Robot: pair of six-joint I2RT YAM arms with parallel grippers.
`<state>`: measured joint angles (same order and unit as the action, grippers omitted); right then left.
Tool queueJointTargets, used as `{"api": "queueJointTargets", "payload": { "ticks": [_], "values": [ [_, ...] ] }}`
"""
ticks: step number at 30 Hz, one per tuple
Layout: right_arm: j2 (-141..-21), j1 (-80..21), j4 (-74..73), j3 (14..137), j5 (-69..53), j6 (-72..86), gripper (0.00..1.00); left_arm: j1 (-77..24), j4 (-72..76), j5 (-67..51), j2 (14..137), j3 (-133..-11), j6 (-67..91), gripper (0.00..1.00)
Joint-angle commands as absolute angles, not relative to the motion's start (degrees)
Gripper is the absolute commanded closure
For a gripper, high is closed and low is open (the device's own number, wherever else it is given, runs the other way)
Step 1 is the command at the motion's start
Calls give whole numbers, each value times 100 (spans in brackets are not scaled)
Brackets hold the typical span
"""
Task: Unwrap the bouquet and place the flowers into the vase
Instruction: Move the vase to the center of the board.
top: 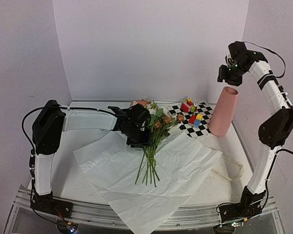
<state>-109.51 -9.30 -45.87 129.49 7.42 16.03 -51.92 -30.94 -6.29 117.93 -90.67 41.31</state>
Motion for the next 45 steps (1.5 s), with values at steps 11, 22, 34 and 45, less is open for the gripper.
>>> {"api": "queueJointTargets", "payload": {
  "ticks": [11,22,34,45],
  "values": [
    [-11449,-866,-4808,13231,1217,1556,53,-4996,-2989,-804,11625,-8960,3937,51],
    [-11556,-791,-4799,13097,1382,1556,54,-4889,-2995,-883,11649,-8890,3869,51],
    [-11666,-731,-4808,13043,1313,1534,67,-4816,-2996,-972,11683,-8899,3809,52],
    [-11610,-729,-4829,12804,1286,1546,73,-4790,-3000,-968,11645,-8849,3768,52]
  ]
}}
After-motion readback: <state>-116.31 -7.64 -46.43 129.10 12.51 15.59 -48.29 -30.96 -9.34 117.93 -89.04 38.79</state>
